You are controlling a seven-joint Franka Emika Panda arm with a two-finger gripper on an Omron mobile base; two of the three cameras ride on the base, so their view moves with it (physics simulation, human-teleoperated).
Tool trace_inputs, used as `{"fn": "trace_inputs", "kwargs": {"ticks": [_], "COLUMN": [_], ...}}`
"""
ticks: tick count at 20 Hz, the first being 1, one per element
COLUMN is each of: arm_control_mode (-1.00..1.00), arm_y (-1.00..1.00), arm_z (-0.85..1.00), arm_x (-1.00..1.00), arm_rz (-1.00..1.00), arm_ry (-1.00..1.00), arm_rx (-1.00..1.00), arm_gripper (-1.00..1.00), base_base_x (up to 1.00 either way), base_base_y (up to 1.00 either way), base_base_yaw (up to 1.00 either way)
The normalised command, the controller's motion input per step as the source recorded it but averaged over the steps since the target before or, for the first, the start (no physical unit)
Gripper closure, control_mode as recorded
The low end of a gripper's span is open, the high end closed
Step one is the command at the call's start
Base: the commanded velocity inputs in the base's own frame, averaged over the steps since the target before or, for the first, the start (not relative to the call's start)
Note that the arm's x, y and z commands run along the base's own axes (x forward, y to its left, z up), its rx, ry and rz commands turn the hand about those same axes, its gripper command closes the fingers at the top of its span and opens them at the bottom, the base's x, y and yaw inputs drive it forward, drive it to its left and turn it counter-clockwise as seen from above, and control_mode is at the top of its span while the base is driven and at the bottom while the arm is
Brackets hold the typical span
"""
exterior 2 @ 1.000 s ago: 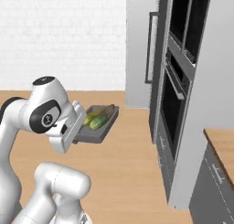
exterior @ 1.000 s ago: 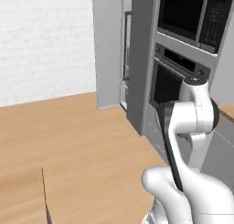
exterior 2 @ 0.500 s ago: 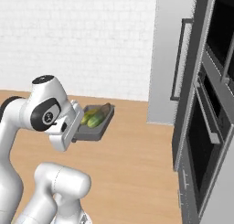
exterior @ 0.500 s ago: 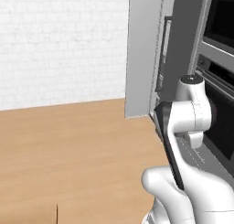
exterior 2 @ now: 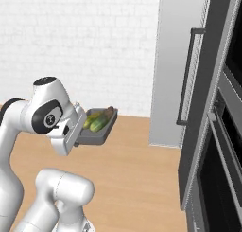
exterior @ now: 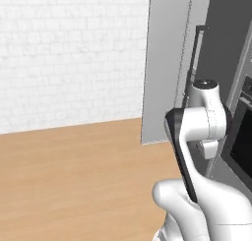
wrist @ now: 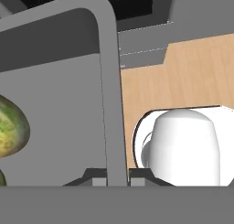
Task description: Take the meat container that has the shrimp and place it on the second highest rack of the freezer. Then take the vegetable container that has the cucumbers and place it on the highest rack of the freezer.
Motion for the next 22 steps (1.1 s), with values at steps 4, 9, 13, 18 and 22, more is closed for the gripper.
{"fn": "trace_inputs", "kwargs": {"ticks": [4,9,13,18,22], "arm_control_mode": [1.0,1.0,1.0,1.0,1.0], "arm_y": [0.0,0.0,0.0,0.0,0.0], "arm_z": [0.0,0.0,0.0,0.0,0.0], "arm_x": [0.0,0.0,0.0,0.0,0.0], "arm_rz": [0.0,0.0,0.0,0.0,0.0], "arm_ry": [0.0,0.0,0.0,0.0,0.0], "arm_rx": [0.0,0.0,0.0,0.0,0.0], "arm_gripper": [1.0,1.0,1.0,1.0,1.0], "base_base_x": [1.0,1.0,1.0,1.0,0.78], "base_base_y": [-0.01,0.0,0.0,0.0,0.0], "base_base_yaw": [-0.09,-0.13,-0.15,-0.16,-0.4]}}
